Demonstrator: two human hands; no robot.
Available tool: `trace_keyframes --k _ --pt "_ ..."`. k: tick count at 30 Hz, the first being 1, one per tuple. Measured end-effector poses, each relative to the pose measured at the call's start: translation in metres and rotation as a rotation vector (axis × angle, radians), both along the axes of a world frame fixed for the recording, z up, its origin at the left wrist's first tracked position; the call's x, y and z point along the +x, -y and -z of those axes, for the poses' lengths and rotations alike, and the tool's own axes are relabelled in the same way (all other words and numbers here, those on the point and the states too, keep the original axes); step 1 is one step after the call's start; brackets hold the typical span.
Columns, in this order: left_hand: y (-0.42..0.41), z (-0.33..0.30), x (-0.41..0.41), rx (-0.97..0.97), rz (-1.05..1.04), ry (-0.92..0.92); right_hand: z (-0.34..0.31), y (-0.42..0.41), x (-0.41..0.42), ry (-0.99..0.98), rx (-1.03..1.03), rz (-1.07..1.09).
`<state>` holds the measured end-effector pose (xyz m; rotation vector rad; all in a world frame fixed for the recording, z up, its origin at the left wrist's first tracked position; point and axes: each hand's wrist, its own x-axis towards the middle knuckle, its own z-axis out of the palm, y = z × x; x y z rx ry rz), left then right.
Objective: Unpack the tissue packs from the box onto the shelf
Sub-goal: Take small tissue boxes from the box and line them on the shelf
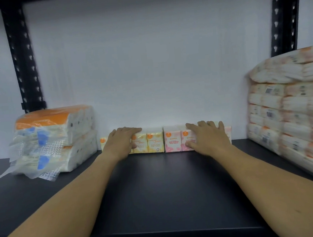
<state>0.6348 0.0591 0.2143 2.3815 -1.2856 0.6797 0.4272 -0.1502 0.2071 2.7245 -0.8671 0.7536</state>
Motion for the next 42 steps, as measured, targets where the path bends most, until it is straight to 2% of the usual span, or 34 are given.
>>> trace_keyframes --k 23,28,42 --pt "0.010 0.015 -0.021 0.141 -0.299 0.120 0.000 0.003 -0.001 0.004 0.034 0.010" --pt "0.013 0.014 -0.022 0.121 -0.296 0.059 0.001 -0.002 0.000 0.003 0.032 0.094" --pt "0.009 0.014 -0.030 0.108 -0.311 0.117 0.005 -0.007 0.000 0.019 0.027 0.096"
